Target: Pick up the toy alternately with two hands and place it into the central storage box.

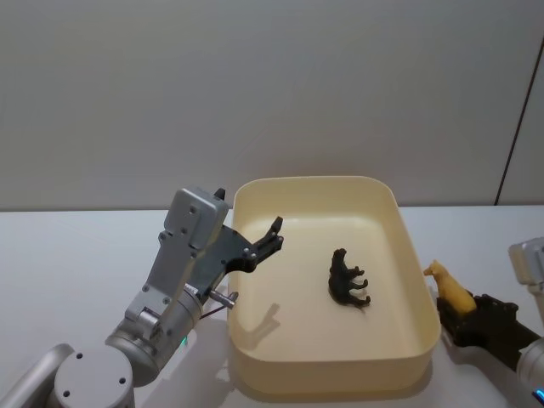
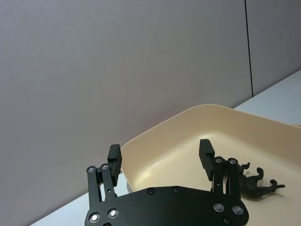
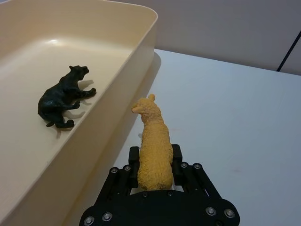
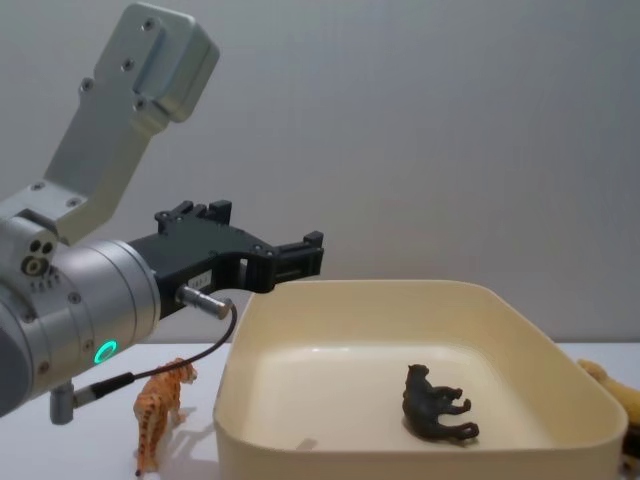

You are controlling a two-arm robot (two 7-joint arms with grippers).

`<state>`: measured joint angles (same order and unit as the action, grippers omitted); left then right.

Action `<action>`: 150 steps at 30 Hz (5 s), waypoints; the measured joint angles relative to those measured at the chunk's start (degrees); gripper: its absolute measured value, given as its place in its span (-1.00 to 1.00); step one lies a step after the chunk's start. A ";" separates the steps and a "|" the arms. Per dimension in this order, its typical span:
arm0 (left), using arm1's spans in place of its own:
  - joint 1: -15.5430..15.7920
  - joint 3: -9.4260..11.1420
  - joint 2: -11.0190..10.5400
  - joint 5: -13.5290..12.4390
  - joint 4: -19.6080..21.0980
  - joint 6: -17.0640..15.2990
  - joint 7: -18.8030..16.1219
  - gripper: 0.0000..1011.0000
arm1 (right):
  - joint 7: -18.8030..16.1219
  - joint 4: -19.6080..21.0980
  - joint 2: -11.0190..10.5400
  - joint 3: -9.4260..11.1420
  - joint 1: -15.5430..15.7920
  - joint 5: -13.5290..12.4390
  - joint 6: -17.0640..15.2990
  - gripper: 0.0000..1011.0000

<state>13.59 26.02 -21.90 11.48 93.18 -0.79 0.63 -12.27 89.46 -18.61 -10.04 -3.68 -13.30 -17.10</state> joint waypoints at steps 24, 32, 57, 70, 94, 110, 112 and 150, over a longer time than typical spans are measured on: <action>0.00 0.00 0.00 0.00 0.00 0.00 0.00 0.98 | -1.86 2.96 -1.19 1.64 -0.51 -1.54 9.60 -0.28; 0.00 0.00 0.00 0.00 0.00 0.00 -0.01 0.98 | -6.54 2.84 -0.86 1.43 -3.21 -1.85 10.23 -0.28; 0.00 0.00 0.00 0.00 0.00 0.00 -0.01 0.98 | -23.16 -6.82 4.36 -2.24 -17.18 -1.58 4.54 0.66; 0.00 0.00 0.00 0.00 0.00 0.00 -0.01 0.98 | -21.35 -5.21 2.70 -1.43 -15.94 -1.85 5.45 0.98; -3.68 -1.70 -2.87 6.21 5.34 -7.30 -4.73 0.98 | -12.56 2.55 -3.83 3.07 -6.58 -4.44 8.68 0.98; -8.08 -4.56 -6.73 17.77 10.78 -17.07 -9.93 0.98 | -11.22 3.83 -4.91 3.83 -5.02 -4.88 9.24 0.98; -8.19 -4.80 -6.96 18.71 10.82 -18.30 -9.73 0.98 | -11.18 3.88 -4.95 3.85 -4.96 -4.90 9.26 0.98; -2.85 -5.49 -3.65 16.79 -1.62 -23.40 -2.52 0.98 | -10.73 4.26 -5.32 4.08 -4.45 -5.03 9.44 0.98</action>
<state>10.74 20.53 -25.54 28.27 91.55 -24.19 -1.89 -23.00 93.73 -23.93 -5.96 -8.14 -18.33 -7.66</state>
